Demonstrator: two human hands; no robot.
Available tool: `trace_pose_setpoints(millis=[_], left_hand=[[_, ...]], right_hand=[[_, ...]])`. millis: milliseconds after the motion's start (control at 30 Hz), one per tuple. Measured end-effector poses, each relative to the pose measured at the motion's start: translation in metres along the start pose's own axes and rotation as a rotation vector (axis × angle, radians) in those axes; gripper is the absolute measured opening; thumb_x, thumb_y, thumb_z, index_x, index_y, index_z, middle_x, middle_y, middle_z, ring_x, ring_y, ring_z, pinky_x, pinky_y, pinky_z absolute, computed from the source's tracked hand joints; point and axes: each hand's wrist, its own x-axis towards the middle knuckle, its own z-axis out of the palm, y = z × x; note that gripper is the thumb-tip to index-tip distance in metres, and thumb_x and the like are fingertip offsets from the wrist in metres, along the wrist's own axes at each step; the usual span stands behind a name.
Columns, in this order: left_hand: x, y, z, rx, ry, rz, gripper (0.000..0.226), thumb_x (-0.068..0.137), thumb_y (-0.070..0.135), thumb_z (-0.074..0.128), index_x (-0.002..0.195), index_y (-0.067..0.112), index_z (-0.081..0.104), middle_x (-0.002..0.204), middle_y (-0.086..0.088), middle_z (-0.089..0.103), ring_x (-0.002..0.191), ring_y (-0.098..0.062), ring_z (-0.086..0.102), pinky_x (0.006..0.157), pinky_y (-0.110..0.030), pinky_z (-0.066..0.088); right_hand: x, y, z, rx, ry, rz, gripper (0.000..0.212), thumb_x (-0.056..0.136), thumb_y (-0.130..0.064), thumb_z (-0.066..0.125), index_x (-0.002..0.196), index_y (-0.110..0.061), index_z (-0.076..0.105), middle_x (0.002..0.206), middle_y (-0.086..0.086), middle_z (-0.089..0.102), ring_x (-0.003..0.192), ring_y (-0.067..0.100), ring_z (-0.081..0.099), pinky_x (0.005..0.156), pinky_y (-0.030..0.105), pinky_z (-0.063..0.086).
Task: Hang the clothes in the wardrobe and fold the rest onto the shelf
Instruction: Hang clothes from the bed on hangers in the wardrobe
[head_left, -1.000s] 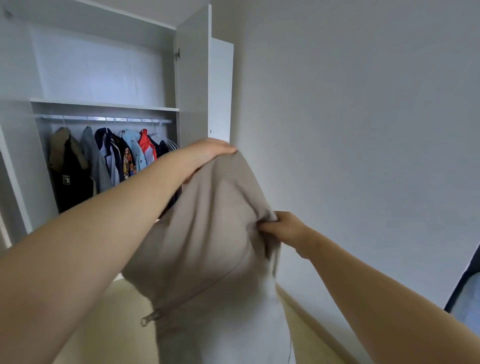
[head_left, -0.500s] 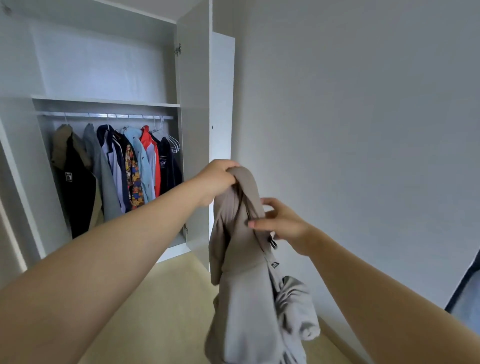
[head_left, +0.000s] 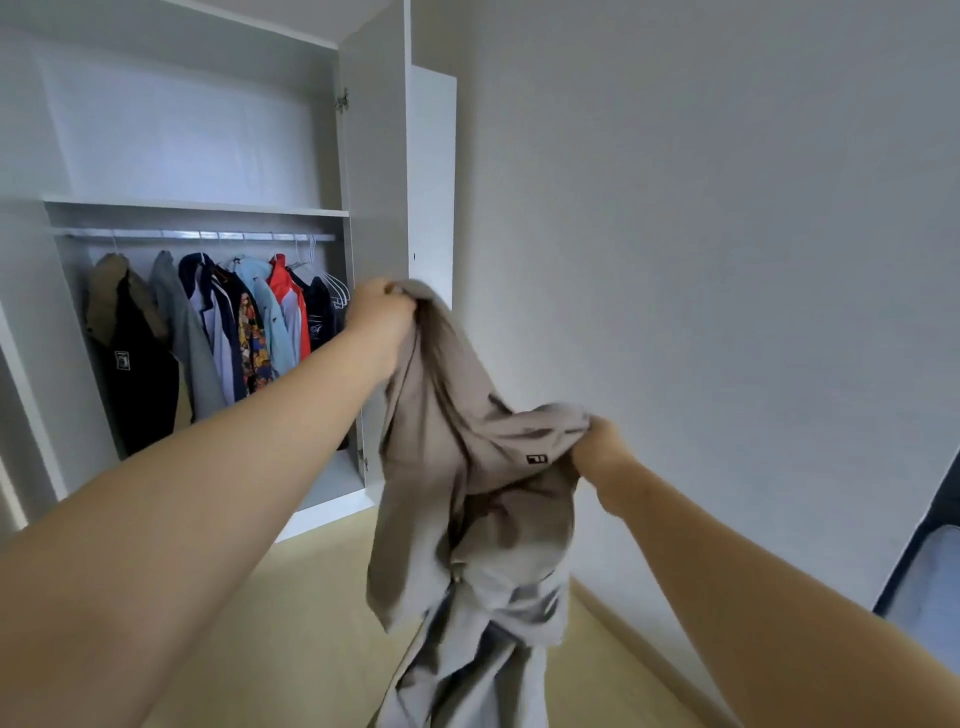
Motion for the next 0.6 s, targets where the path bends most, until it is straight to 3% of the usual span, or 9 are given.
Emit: trace_pose_setpoints(millis=[167,200,267,333,367,433,500,567,600], left_hand=[[-0.017,-0.032,-0.01,0.574,-0.206,0.011,0.036,0.086,-0.004,0.04,0.104,0.015,0.064,0.127,-0.012,0.056,0.119,-0.028,0.049,0.094,-0.028,0.039],[-0.024,-0.033,-0.01,0.578,-0.304,0.043,0.037,0.084,-0.002,0.045,0.107,0.021,0.061,0.129,-0.008,0.054,0.119,-0.026,0.049,0.095,-0.027,0.039],[-0.043,-0.028,-0.008,0.348,-0.72,-0.025,0.049,0.075,0.007,0.062,0.118,0.028,0.05,0.122,-0.002,0.054,0.112,-0.021,0.055,0.094,-0.03,0.046],[-0.059,-0.023,-0.001,0.21,-1.0,-0.091,0.046,0.071,0.015,0.068,0.112,0.028,0.051,0.105,0.005,0.062,0.1,-0.016,0.061,0.089,-0.029,0.049],[-0.062,-0.023,0.003,0.239,-0.992,-0.072,0.031,0.075,0.016,0.068,0.103,0.025,0.056,0.095,0.006,0.064,0.093,-0.015,0.062,0.085,-0.027,0.049],[-0.061,-0.024,0.004,0.25,-0.791,-0.074,0.003,0.087,0.016,0.062,0.088,0.02,0.062,0.082,0.002,0.066,0.079,-0.017,0.063,0.075,-0.024,0.05],[-0.056,-0.025,0.002,0.049,-0.575,-0.231,0.01,0.091,0.018,0.058,0.082,0.014,0.062,0.067,0.001,0.067,0.058,-0.012,0.063,0.055,-0.016,0.05],[-0.049,-0.02,0.004,-0.114,-0.41,-0.365,0.021,0.091,0.019,0.057,0.071,0.012,0.058,0.049,-0.001,0.062,0.039,-0.011,0.057,0.036,-0.011,0.04],[-0.047,-0.016,0.004,-0.149,-0.354,-0.403,0.026,0.091,0.018,0.057,0.066,0.011,0.055,0.045,-0.003,0.058,0.033,-0.011,0.053,0.031,-0.01,0.036]], right_hand=[[0.007,-0.067,-0.008,0.316,-0.013,-0.216,0.032,0.094,0.0,0.044,0.067,-0.014,0.053,0.064,0.003,0.056,0.058,0.014,0.054,0.056,0.023,0.045],[0.007,-0.078,-0.009,0.311,-0.034,-0.254,0.03,0.094,-0.002,0.046,0.068,-0.014,0.054,0.063,0.002,0.057,0.056,0.011,0.055,0.054,0.021,0.046],[0.008,-0.093,-0.005,0.252,-0.063,-0.301,0.031,0.092,-0.002,0.047,0.065,-0.015,0.055,0.058,-0.002,0.057,0.052,0.01,0.054,0.051,0.019,0.046],[0.004,-0.1,0.003,0.16,-0.082,-0.32,0.033,0.09,0.001,0.045,0.062,-0.015,0.053,0.055,-0.001,0.054,0.052,0.012,0.05,0.047,0.017,0.043],[0.004,-0.097,0.006,0.135,-0.073,-0.308,0.033,0.088,0.003,0.044,0.062,-0.015,0.053,0.055,0.0,0.053,0.051,0.012,0.048,0.044,0.015,0.041],[0.003,-0.086,0.009,0.059,0.007,-0.259,0.025,0.085,0.001,0.044,0.069,-0.014,0.057,0.058,0.001,0.053,0.051,0.014,0.049,0.04,0.014,0.04],[0.004,-0.072,0.007,-0.134,0.081,-0.229,0.01,0.085,-0.012,0.056,0.094,-0.014,0.06,0.077,0.0,0.057,0.07,0.018,0.056,0.059,0.022,0.05],[0.001,-0.059,0.006,-0.223,0.117,-0.193,0.035,0.082,-0.032,0.067,0.112,-0.021,0.052,0.106,0.0,0.051,0.098,0.02,0.053,0.087,0.034,0.047],[-0.004,-0.058,0.008,-0.14,0.076,-0.187,0.038,0.081,-0.038,0.068,0.111,-0.023,0.05,0.112,0.001,0.051,0.102,0.017,0.052,0.088,0.033,0.045]])
